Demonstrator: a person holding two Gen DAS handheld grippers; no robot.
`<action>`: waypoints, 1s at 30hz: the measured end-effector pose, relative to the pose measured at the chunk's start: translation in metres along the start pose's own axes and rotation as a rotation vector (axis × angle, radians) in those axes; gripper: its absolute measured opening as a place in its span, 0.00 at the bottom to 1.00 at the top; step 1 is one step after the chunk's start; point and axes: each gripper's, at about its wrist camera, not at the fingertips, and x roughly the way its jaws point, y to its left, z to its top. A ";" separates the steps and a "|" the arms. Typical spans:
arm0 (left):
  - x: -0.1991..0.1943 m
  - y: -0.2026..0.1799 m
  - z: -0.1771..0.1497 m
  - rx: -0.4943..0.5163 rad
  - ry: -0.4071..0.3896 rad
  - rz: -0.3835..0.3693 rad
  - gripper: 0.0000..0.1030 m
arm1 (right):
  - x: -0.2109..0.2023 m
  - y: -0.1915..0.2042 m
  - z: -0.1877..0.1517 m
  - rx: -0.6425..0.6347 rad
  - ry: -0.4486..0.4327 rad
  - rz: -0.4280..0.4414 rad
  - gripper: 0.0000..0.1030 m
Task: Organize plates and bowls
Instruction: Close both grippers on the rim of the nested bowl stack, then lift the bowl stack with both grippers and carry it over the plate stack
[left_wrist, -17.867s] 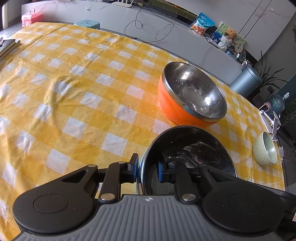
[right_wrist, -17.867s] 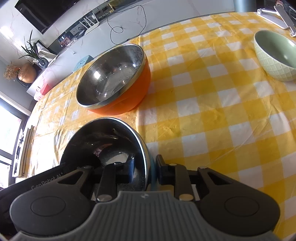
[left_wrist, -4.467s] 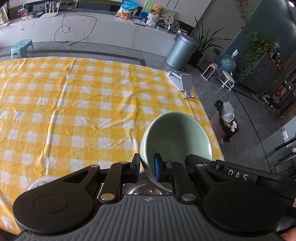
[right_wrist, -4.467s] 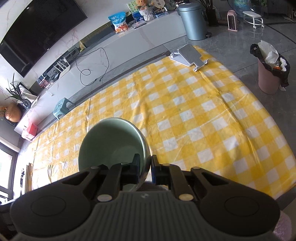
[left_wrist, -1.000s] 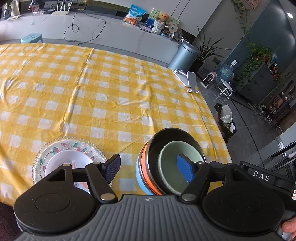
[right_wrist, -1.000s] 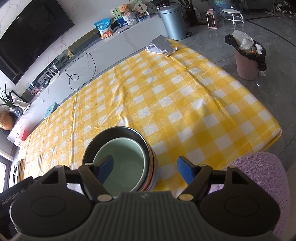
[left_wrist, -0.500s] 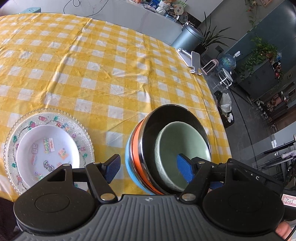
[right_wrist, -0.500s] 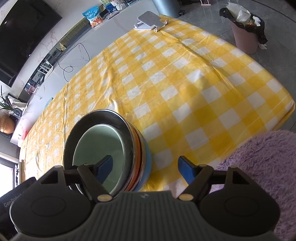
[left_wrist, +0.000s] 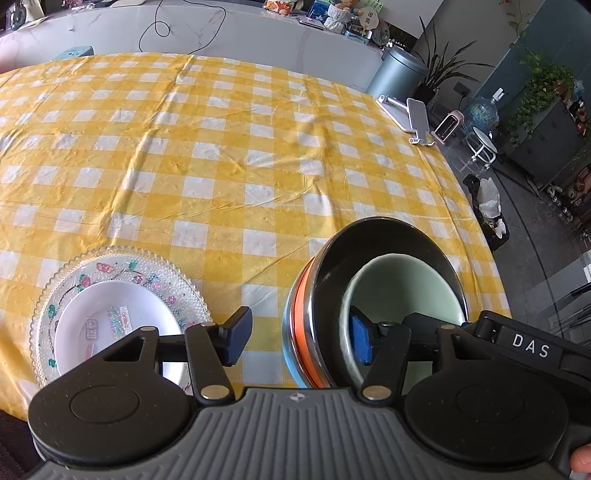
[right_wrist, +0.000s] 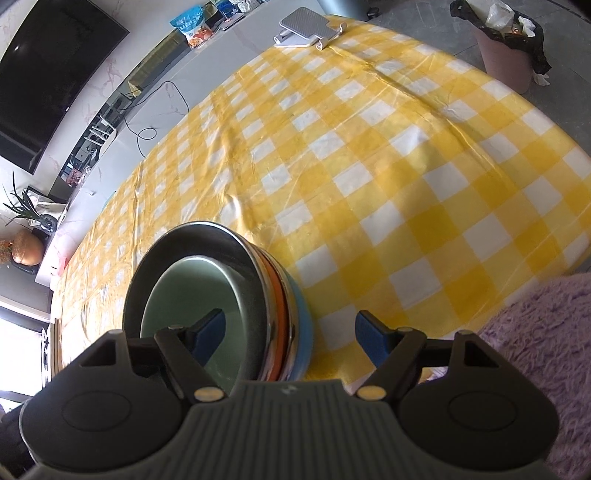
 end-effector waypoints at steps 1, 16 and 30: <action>0.000 0.000 0.001 0.000 -0.001 0.002 0.65 | 0.002 -0.001 0.001 0.003 0.003 0.000 0.74; 0.018 0.008 0.002 -0.065 0.092 -0.063 0.58 | 0.020 -0.016 0.007 0.081 0.087 0.079 0.63; 0.022 0.006 0.007 -0.078 0.116 -0.076 0.42 | 0.026 -0.019 0.011 0.123 0.126 0.125 0.44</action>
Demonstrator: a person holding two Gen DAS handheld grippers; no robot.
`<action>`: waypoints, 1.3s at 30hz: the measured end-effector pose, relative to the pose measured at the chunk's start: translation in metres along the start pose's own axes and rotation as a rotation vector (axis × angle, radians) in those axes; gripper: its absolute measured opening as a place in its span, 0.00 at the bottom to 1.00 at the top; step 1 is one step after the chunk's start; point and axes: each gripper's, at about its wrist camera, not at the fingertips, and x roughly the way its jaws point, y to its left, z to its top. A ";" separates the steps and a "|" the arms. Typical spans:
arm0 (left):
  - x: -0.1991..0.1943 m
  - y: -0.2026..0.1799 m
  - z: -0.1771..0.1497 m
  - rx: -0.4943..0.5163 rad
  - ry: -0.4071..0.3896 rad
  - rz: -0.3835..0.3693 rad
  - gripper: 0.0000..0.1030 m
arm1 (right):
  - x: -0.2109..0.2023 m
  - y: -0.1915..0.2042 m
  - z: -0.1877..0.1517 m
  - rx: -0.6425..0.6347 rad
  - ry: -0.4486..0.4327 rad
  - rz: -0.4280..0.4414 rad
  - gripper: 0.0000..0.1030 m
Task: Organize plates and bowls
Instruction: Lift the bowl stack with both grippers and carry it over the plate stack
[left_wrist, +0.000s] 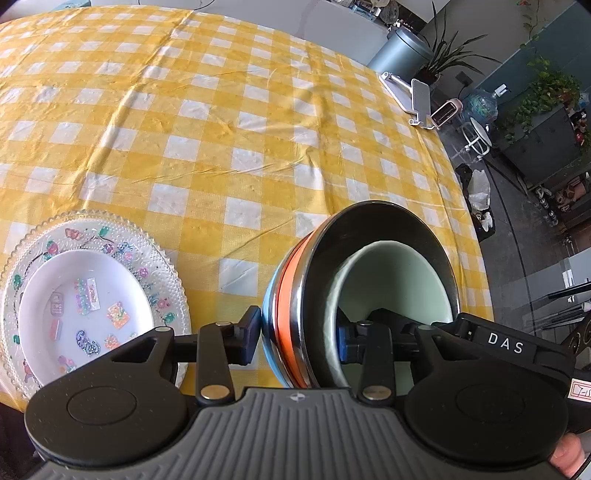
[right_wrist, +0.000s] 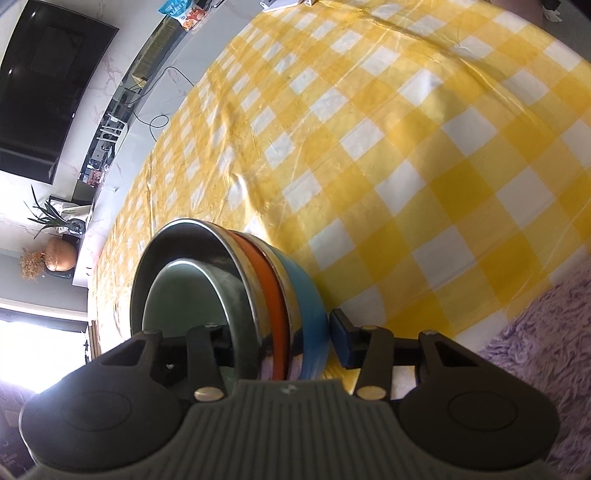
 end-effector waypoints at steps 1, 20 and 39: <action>0.000 -0.001 0.000 0.005 -0.001 0.002 0.42 | 0.000 0.000 0.000 0.002 0.001 -0.002 0.44; -0.056 0.030 -0.004 -0.030 -0.082 -0.036 0.41 | -0.016 0.053 -0.026 -0.079 -0.008 -0.011 0.43; -0.115 0.127 -0.014 -0.190 -0.175 -0.006 0.41 | 0.030 0.145 -0.079 -0.236 0.080 0.001 0.43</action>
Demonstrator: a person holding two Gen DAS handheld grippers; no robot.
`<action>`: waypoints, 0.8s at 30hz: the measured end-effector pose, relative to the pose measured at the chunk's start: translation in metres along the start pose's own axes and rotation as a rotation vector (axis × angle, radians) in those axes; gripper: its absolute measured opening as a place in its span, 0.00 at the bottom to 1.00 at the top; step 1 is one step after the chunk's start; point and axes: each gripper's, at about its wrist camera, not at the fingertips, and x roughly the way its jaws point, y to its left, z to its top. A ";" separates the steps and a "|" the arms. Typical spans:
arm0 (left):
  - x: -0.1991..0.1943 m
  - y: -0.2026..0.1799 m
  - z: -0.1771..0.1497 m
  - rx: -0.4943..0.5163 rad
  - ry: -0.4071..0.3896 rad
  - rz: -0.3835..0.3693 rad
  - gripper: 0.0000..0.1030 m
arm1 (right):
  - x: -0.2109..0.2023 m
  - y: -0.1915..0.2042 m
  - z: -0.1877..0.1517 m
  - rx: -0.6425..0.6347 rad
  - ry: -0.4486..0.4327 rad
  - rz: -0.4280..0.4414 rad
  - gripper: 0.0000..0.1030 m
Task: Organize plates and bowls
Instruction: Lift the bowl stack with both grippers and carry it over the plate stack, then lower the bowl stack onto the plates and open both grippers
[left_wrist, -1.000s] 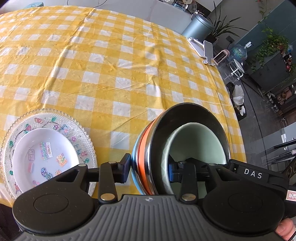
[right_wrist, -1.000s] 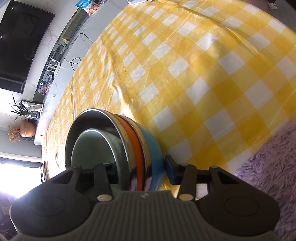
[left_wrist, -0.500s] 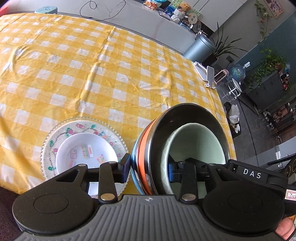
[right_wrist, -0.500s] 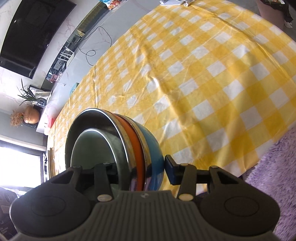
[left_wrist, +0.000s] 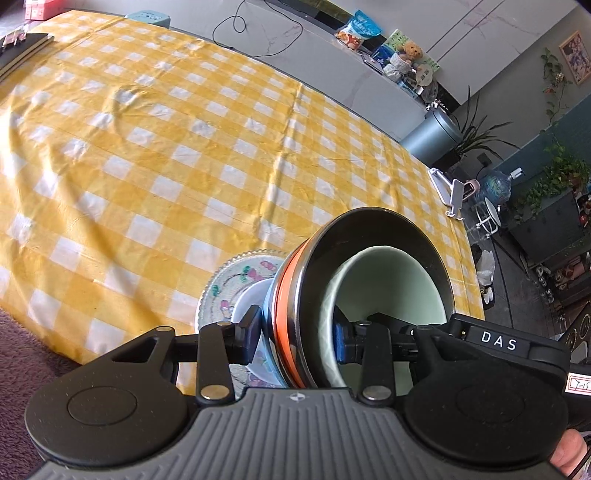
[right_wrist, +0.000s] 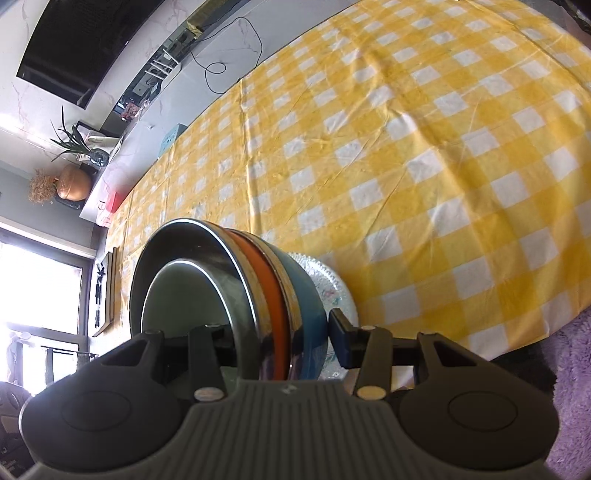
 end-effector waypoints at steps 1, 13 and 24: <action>0.000 0.004 0.001 -0.011 0.001 0.004 0.41 | 0.004 0.002 -0.001 -0.002 0.007 -0.002 0.43; 0.015 0.017 0.007 -0.033 0.028 0.026 0.41 | 0.035 -0.002 0.005 0.020 0.053 -0.020 0.43; 0.017 0.014 0.012 0.003 0.052 0.033 0.41 | 0.036 0.002 0.009 0.013 0.094 -0.030 0.44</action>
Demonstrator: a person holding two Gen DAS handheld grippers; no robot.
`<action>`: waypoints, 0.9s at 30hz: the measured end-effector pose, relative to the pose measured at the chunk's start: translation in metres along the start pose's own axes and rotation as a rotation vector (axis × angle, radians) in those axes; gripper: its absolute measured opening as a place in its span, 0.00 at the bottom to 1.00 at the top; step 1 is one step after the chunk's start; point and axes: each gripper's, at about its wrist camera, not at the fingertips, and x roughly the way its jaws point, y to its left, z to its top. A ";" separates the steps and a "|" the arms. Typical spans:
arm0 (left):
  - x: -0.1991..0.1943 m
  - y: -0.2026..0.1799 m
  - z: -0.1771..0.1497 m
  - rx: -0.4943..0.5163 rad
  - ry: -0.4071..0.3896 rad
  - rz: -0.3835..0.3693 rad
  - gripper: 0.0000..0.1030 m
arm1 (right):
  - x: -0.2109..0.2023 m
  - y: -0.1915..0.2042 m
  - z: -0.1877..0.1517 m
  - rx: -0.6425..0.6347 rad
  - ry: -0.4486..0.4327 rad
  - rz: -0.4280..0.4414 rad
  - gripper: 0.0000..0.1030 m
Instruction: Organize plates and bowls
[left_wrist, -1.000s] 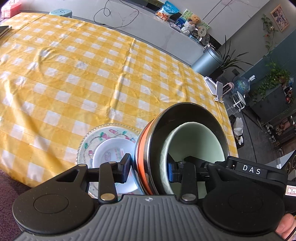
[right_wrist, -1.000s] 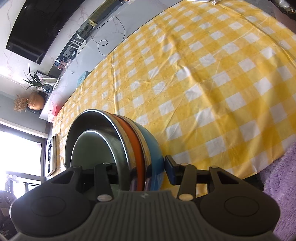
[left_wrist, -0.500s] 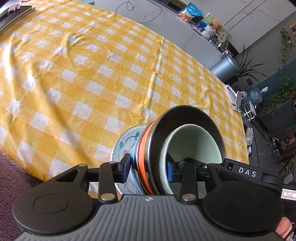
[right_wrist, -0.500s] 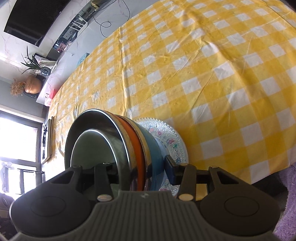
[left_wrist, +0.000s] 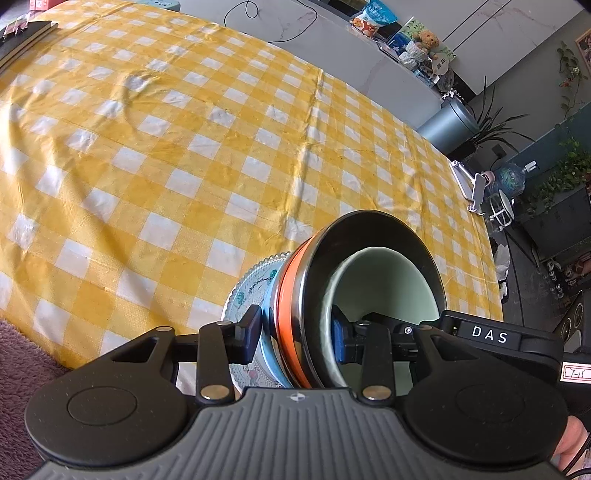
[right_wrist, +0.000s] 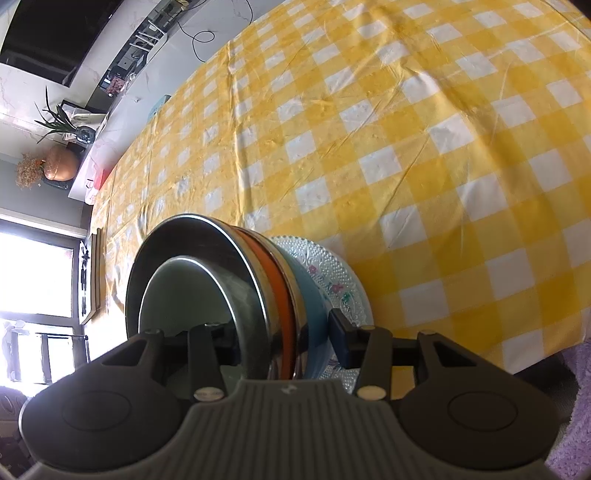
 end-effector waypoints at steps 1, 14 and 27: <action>0.000 0.000 0.001 -0.001 0.003 -0.003 0.42 | 0.000 0.001 -0.001 -0.010 -0.001 -0.006 0.45; -0.019 -0.009 0.000 0.052 -0.057 -0.006 0.71 | -0.024 0.023 -0.004 -0.144 -0.099 -0.048 0.68; -0.098 -0.050 -0.040 0.244 -0.366 0.041 0.73 | -0.110 0.041 -0.043 -0.304 -0.393 -0.026 0.74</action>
